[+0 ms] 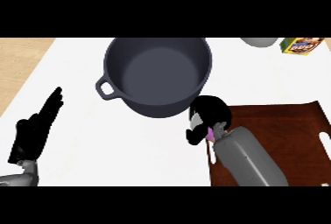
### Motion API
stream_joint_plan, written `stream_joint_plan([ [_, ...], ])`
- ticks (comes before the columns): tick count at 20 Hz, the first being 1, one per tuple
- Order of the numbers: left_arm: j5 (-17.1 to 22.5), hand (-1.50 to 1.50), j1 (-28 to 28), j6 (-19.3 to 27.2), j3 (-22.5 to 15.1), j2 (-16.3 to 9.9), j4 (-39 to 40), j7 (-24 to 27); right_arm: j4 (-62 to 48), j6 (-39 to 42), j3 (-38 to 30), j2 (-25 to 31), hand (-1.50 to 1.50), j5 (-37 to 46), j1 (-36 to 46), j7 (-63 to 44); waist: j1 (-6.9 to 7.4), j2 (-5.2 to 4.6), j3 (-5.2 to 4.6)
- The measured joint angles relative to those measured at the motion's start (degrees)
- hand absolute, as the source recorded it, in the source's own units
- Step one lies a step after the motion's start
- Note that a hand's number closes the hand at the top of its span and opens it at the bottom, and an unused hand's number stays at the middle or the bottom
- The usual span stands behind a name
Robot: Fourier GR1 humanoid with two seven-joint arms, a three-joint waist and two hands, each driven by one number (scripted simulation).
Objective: Pick the can from the tray and place it in the pot
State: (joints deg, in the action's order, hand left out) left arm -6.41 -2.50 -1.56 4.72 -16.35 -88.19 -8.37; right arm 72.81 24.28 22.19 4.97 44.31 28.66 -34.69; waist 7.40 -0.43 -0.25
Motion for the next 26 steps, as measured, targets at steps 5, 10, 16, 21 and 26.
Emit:
stream_joint_plan([
  [5, -0.55, 0.00, -1.47, -0.09, -1.15, 0.68, 0.84, -0.34, -0.51, -7.20, 10.88, -3.44, 1.50, -0.33, 7.62, -12.72, 0.87, -0.03, 0.07],
  [10, -1.13, 0.00, -1.76, 0.67, -1.45, 1.45, 1.81, -0.20, 0.10, -14.31, 19.09, -4.33, 1.50, 2.54, 17.24, -23.01, 0.54, 0.28, 0.05],
  [16, -1.14, 0.00, -2.60, 0.86, -0.60, 0.94, 2.61, -0.60, 0.74, -19.09, 23.46, -4.17, 1.50, 7.84, 28.97, -29.45, -0.75, 0.61, 0.03],
  [21, -1.07, 0.00, -2.22, 1.00, -0.03, 0.76, 2.79, -0.20, 0.58, -23.06, 22.76, -4.07, 1.50, 8.10, 35.23, -32.40, -1.09, 0.47, 0.05],
  [26, -1.45, 0.00, -1.68, 1.68, -0.08, 1.42, 3.06, 0.78, -1.75, -27.38, 21.38, -4.06, 1.50, 8.19, 39.20, -32.99, -1.88, 0.22, 0.07],
])
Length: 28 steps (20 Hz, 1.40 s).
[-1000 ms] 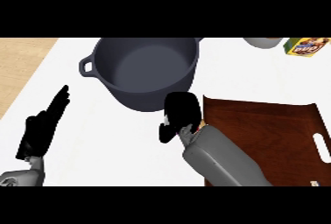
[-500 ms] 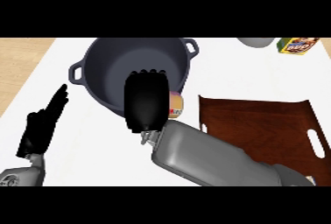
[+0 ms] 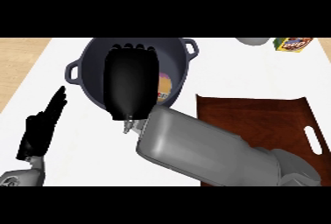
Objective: Pick the can from the tray and place it in the pot
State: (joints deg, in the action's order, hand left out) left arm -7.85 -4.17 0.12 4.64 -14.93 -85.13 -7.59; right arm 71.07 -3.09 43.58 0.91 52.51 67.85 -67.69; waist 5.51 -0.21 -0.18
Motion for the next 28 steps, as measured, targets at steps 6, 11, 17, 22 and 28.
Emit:
stream_joint_plan([
  [6, 0.03, 0.00, 0.95, 0.40, 0.88, -0.23, -0.47, 0.28, -5.72, -5.17, -2.89, -0.13, 1.50, 0.29, 2.72, 1.77, -1.32, -0.15, 0.06],
  [11, 0.38, 0.00, 1.70, 0.27, 1.59, -0.41, -0.90, 0.16, -12.11, -9.86, -5.78, -0.30, 1.50, -0.52, 4.87, 4.73, -2.23, -0.22, 0.08],
  [17, 0.72, 0.00, 2.24, -0.06, 2.12, -0.60, -2.31, -0.76, -24.45, -16.84, -11.26, -0.62, 1.50, -2.42, 6.25, 11.77, -2.68, -0.42, 0.12],
  [22, 0.47, 0.00, 1.66, 0.00, 2.16, -0.45, -2.44, -0.81, -36.29, -21.42, -14.54, -0.80, 1.50, -4.64, 8.62, 18.24, -2.19, -0.78, 0.11],
  [28, 0.57, 0.00, 2.47, -0.59, 1.76, -0.14, -3.50, -0.48, -46.86, -25.19, -18.27, -0.85, -1.50, -6.96, 9.41, 25.75, -1.44, -1.12, 0.13],
])
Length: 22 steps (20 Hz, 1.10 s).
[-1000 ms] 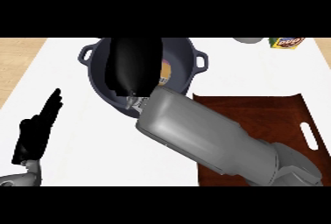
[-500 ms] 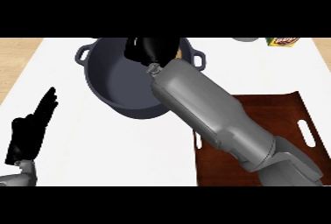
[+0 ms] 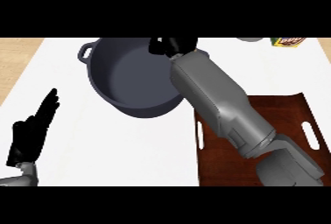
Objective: Pick the can from the tray and place it in the pot
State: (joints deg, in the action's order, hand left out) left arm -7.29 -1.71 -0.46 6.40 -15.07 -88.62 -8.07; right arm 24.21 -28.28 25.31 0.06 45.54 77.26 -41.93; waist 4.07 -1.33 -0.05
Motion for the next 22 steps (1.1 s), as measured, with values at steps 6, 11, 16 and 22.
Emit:
stream_joint_plan([
  [6, -0.51, 0.00, -1.36, 0.16, -0.36, 0.42, 1.10, 0.38, -4.46, -4.50, -6.05, 0.00, -1.50, -5.80, -1.29, 7.58, 0.60, -0.51, 0.03],
  [11, -0.58, 0.00, -0.84, -0.10, -0.43, 0.44, 0.77, 1.02, -6.53, -6.90, -9.38, -0.05, -1.50, -9.68, -0.99, 13.50, 1.21, -0.51, 0.03],
  [16, -0.66, 0.00, -0.93, -0.07, -0.56, 0.69, 0.42, 0.63, -3.61, -14.53, -12.79, -0.07, -1.50, -13.52, -2.55, 21.55, 1.06, -0.47, 0.10],
  [22, -0.41, 0.00, -0.35, -0.20, 0.31, 0.33, 0.85, 1.07, 3.28, -20.73, -17.79, -0.07, -1.50, -22.28, -4.78, 30.80, 0.39, -0.02, 0.11],
])
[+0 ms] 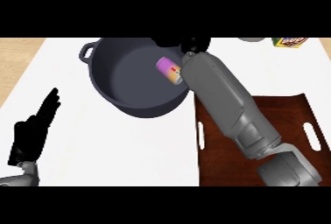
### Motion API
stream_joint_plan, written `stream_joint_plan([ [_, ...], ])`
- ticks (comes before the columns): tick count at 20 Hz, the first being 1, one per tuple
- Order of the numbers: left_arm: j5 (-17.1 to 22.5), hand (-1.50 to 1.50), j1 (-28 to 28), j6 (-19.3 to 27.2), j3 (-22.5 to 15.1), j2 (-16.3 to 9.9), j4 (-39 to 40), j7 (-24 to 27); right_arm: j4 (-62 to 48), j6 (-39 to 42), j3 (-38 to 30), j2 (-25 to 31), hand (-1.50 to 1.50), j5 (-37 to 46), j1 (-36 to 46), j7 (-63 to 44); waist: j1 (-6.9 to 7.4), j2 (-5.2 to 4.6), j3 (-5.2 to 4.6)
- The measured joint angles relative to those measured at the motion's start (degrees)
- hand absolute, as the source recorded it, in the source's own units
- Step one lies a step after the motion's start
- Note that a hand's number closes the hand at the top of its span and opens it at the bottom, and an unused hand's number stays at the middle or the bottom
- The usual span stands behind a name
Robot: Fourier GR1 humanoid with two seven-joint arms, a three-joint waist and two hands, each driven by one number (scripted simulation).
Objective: Pick the can from the tray and place it in the pot
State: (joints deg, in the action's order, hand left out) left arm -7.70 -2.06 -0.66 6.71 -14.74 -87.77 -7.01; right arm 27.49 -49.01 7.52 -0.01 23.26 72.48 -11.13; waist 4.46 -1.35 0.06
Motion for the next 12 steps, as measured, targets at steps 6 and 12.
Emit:
stream_joint_plan([
  [6, -0.52, 0.00, -0.07, 0.82, 0.44, 0.60, 0.92, -0.22, 3.46, 3.26, -1.70, 0.00, -1.50, -9.16, -2.51, 6.62, -1.76, 0.65, -0.04],
  [12, -0.41, 0.00, 1.74, 0.71, 1.89, 0.29, 1.54, 0.77, 13.26, 5.08, 0.98, 0.00, -1.50, -14.60, -11.51, 9.52, -3.57, 1.30, -0.05],
])
